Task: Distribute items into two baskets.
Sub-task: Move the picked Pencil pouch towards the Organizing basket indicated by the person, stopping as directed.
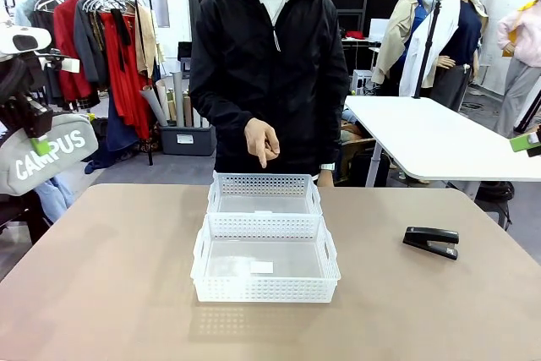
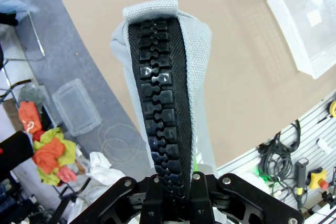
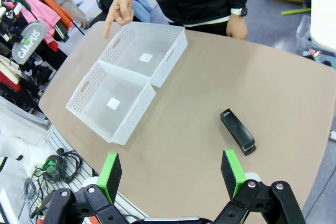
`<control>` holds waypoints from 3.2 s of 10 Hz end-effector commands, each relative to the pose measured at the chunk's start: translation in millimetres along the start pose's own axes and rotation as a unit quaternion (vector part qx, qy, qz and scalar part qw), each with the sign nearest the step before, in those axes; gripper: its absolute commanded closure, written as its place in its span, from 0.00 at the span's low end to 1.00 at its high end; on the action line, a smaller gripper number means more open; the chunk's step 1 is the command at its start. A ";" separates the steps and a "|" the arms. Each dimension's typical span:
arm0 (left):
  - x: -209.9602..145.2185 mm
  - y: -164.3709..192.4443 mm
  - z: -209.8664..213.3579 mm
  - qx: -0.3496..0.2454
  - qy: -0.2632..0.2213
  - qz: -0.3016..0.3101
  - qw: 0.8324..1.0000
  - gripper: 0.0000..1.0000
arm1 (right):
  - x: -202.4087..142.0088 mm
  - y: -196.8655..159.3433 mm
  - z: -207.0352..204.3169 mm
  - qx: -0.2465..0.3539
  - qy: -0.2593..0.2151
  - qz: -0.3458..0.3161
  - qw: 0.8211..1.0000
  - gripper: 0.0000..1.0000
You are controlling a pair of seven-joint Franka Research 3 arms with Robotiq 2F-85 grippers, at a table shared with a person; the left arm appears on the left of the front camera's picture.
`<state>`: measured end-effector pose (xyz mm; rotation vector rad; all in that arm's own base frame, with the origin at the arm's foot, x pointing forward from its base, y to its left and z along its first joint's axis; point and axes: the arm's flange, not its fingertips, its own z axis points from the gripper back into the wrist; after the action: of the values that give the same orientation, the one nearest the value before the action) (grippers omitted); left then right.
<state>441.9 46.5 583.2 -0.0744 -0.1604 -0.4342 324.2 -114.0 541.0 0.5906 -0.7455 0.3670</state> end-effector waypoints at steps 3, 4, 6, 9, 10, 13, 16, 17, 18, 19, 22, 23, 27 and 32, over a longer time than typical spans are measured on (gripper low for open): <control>7.9 -21.1 3.2 -0.001 0.005 -0.017 1.000 1.00 | 1.2 0.0 0.4 0.007 -0.008 0.006 1.000 0.00; 9.8 -36.2 2.4 -0.010 0.007 -0.031 0.999 1.00 | 1.2 0.0 0.4 0.007 -0.008 0.006 1.000 0.00; 11.9 -67.0 -2.7 -0.001 0.026 -0.061 0.998 1.00 | 1.2 0.0 0.4 0.007 -0.008 0.006 1.000 0.00; 19.6 -115.7 -22.3 -0.012 0.022 -0.137 0.990 1.00 | 1.2 0.0 0.4 0.007 -0.008 0.006 1.000 0.00; 24.4 -131.9 -30.7 -0.021 0.023 -0.167 0.985 1.00 | 1.2 0.0 0.4 0.007 -0.008 0.006 1.000 0.00; 37.6 -185.4 -50.1 -0.023 0.018 -0.257 0.966 1.00 | 1.2 0.0 0.4 0.007 -0.008 0.006 1.000 0.00; 55.2 -229.7 -67.7 -0.018 0.039 -0.336 0.941 1.00 | 1.2 0.0 0.4 0.007 -0.008 0.006 1.000 0.00; 60.9 -238.2 -75.5 -0.019 0.044 -0.358 0.933 1.00 | 1.2 0.0 0.4 0.007 -0.008 0.006 1.000 0.00; 66.3 -245.8 -83.5 -0.026 0.047 -0.384 0.922 1.00 | 1.2 0.0 0.4 0.007 -0.008 0.006 1.000 0.00; 70.0 -253.5 -88.3 -0.029 0.045 -0.410 0.910 1.00 | 1.2 0.0 0.4 0.007 -0.008 0.006 1.000 0.00; 82.7 -276.8 -108.0 -0.044 0.043 -0.486 0.872 1.00 | 1.2 0.0 0.4 0.007 -0.008 0.006 1.000 0.00; 89.3 -286.9 -113.4 -0.053 0.039 -0.501 0.863 1.00 | 1.2 0.0 0.4 0.007 -0.008 0.006 1.000 0.00; 39.8 -232.4 -72.8 -0.007 0.099 -0.442 0.892 1.00 | 1.2 0.0 0.4 0.007 -0.008 0.006 1.000 0.00; -19.5 -169.5 -56.3 -0.011 0.082 -0.402 0.912 1.00 | 1.2 0.0 0.4 0.007 -0.008 0.006 1.000 0.00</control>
<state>362.6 -110.6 534.8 0.0150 0.0187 -1.2568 324.0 -114.1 541.2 0.5883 -0.7452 0.3663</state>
